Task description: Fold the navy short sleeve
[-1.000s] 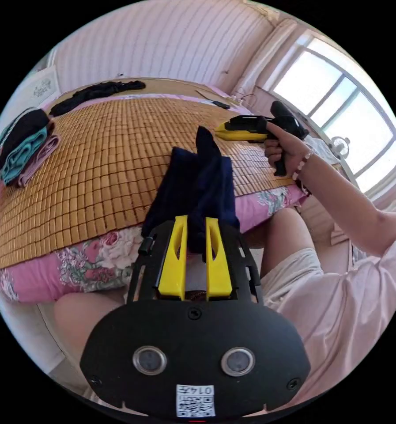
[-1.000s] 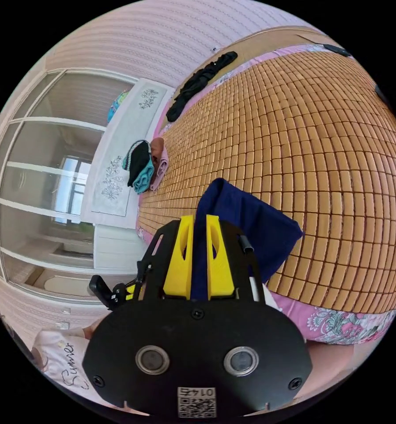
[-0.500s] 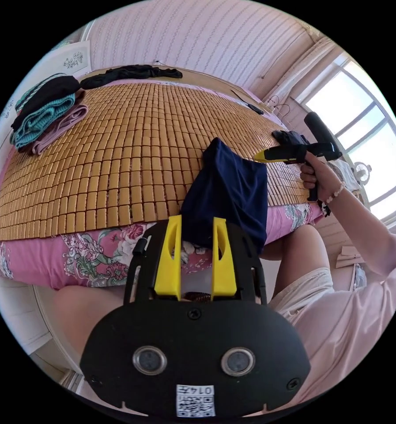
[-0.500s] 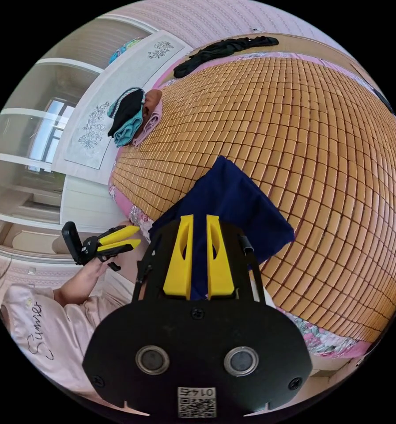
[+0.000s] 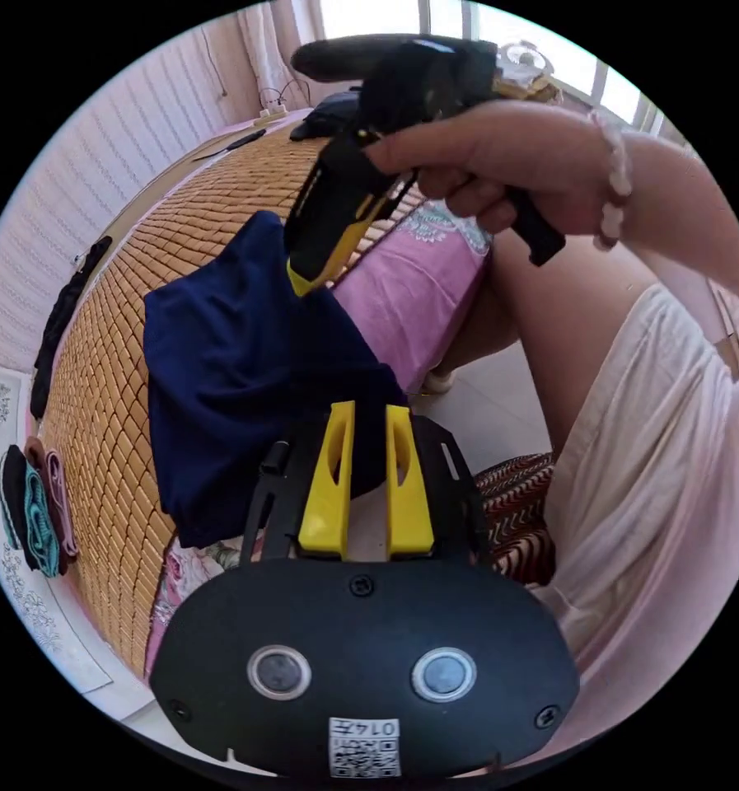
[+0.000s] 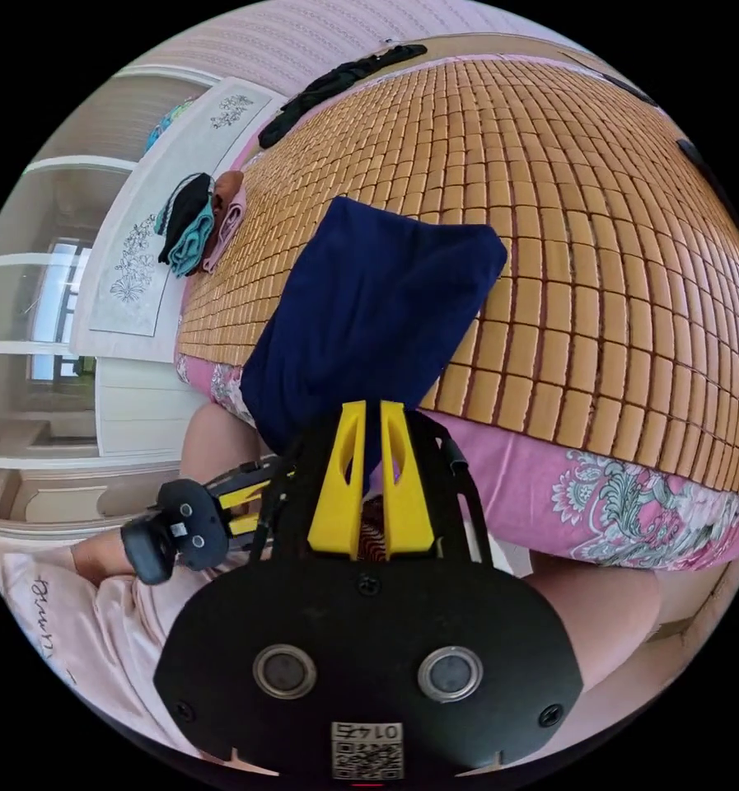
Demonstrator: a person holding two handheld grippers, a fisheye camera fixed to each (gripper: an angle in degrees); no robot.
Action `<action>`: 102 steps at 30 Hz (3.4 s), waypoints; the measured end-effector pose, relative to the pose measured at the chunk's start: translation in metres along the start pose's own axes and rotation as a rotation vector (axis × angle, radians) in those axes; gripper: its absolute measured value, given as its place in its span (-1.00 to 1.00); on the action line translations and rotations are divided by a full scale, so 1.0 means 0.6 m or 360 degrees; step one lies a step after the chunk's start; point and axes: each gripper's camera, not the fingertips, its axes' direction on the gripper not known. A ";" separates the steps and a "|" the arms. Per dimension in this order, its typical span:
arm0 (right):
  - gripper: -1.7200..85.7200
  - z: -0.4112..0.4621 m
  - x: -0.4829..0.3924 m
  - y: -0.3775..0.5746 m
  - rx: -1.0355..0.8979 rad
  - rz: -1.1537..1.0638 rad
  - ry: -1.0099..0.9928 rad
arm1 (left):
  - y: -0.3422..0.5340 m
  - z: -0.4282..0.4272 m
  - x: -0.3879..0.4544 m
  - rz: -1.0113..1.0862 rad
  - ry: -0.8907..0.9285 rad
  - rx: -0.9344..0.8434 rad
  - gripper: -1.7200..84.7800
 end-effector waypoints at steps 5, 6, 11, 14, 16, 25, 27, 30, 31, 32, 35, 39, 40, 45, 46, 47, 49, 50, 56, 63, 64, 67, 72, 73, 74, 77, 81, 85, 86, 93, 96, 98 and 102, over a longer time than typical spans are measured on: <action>-0.96 0.045 -0.020 -0.035 -0.0093 -0.0150 0.0227 | 0.037 0.008 0.004 0.0017 0.0088 -0.0016 -0.98; -0.96 0.048 -0.020 -0.040 -0.0101 -0.0179 0.0245 | 0.047 0.005 -0.001 0.0010 0.0146 -0.0062 -0.98; -0.96 0.051 0.000 -0.046 -0.0059 -0.0157 0.0173 | 0.098 -0.035 -0.035 -0.0107 0.0221 0.0000 -0.98; -0.96 0.030 0.011 -0.026 0.0046 -0.0108 0.0128 | 0.110 -0.060 -0.060 -0.0219 0.0292 0.0019 -0.94; -0.94 0.021 0.014 -0.003 0.0083 -0.0107 0.0044 | 0.122 -0.069 -0.067 -0.0248 0.0252 0.0032 -0.89; -0.81 0.153 -0.003 0.016 -0.0361 -0.0129 -0.0028 | 0.198 -0.078 -0.247 -0.0952 0.0084 0.0163 -0.79; -0.82 0.165 -0.001 0.004 -0.0328 -0.0133 0.0020 | 0.203 -0.066 -0.281 -0.0997 0.0031 0.0152 -0.77; -0.88 0.165 0.004 -0.009 -0.0299 -0.0145 -0.0024 | 0.201 -0.032 -0.314 -0.1057 0.0127 0.0104 -0.78; -0.90 0.165 0.003 -0.011 -0.0324 -0.0154 -0.0048 | 0.199 -0.025 -0.317 -0.1059 0.0135 0.0090 -0.79; -0.92 0.171 0.003 -0.014 -0.0411 -0.0153 -0.0085 | 0.195 -0.011 -0.322 -0.1049 0.0136 0.0055 -0.81; -0.94 0.183 0.001 -0.022 -0.0628 -0.0163 -0.0147 | 0.193 0.008 -0.333 -0.1027 0.0178 0.0027 -0.88; -0.94 0.157 0.002 -0.047 -0.0795 -0.0201 -0.0204 | 0.222 -0.016 -0.363 -0.1194 0.0289 0.0106 -0.91; -0.94 0.152 0.000 -0.050 -0.0832 -0.0220 -0.0215 | 0.227 -0.019 -0.365 -0.1212 0.0290 0.0111 -0.92; -0.88 0.097 -0.043 -0.076 -0.1136 -0.0499 -0.0179 | 0.264 -0.041 -0.380 -0.1306 0.0106 0.0072 -0.87; -0.87 0.089 -0.051 -0.080 -0.1155 -0.0539 -0.0205 | 0.265 -0.043 -0.380 -0.1302 0.0129 0.0098 -0.83; -0.84 0.072 -0.067 -0.093 -0.1150 -0.0605 -0.0230 | 0.264 -0.047 -0.379 -0.1282 0.0164 0.0150 -0.76; -0.82 0.039 -0.087 -0.126 -0.1033 -0.0673 -0.0186 | 0.256 -0.046 -0.377 -0.1264 0.0233 0.0223 -0.68; -0.80 0.016 -0.095 -0.158 -0.0886 -0.0682 -0.0101 | 0.247 -0.041 -0.376 -0.1253 0.0282 0.0269 -0.66; -0.71 -0.040 -0.138 -0.330 -0.0266 -0.0571 0.0276 | 0.193 0.032 -0.369 -0.1232 0.0367 0.0157 -0.68; -0.74 0.037 -0.145 -0.434 -0.0373 -0.0640 0.0476 | 0.192 0.043 -0.355 -0.1193 0.0427 0.0283 -0.83; -0.76 0.028 -0.150 -0.429 -0.0333 -0.0688 0.0464 | 0.192 0.045 -0.355 -0.1209 0.0452 0.0291 -0.84; -0.87 0.014 -0.155 -0.406 -0.0381 -0.0815 0.0373 | 0.180 0.045 -0.339 -0.1174 0.0437 0.0317 -0.89; -0.90 -0.136 -0.148 -0.302 0.0030 -0.0885 0.0054 | 0.155 -0.018 -0.285 -0.1018 0.0308 0.0401 -0.93; -0.91 -0.158 -0.146 -0.284 0.0095 -0.0883 0.0023 | 0.154 -0.031 -0.278 -0.1005 0.0313 0.0421 -0.94; -0.91 -0.203 -0.141 -0.243 0.0217 -0.0869 -0.0018 | 0.150 -0.058 -0.262 -0.0973 0.0310 0.0464 -0.94; -0.91 -0.306 -0.119 -0.136 0.0510 -0.0804 -0.0145 | 0.129 -0.135 -0.212 -0.0847 0.0263 0.0564 -0.95; -0.91 -0.402 -0.088 -0.016 0.0773 -0.0711 -0.0201 | 0.073 -0.239 -0.145 -0.0642 0.0174 0.0656 -0.95; -0.91 -0.464 -0.063 0.044 0.0949 -0.0667 -0.0181 | -0.005 -0.310 -0.101 -0.0471 0.0062 0.0717 -0.95; -0.91 -0.485 -0.051 0.055 0.1001 -0.0649 -0.0184 | -0.035 -0.327 -0.092 -0.0429 0.0047 0.0742 -0.95; -0.91 -0.658 0.030 0.056 0.1152 -0.0577 0.0092 | -0.289 -0.351 -0.069 -0.0253 0.0202 0.0847 -0.94; -0.89 -0.785 0.077 0.014 0.1134 -0.0518 0.0247 | -0.442 -0.340 -0.058 -0.0131 0.0311 0.0929 -0.93; -0.88 -0.866 0.114 -0.060 0.0984 -0.0386 0.0377 | -0.555 -0.324 -0.063 -0.0132 0.0346 0.1027 -0.90; -0.71 -1.001 0.252 -0.307 0.0760 0.0105 0.0747 | -0.867 -0.245 -0.150 -0.0501 0.0501 0.1163 -0.80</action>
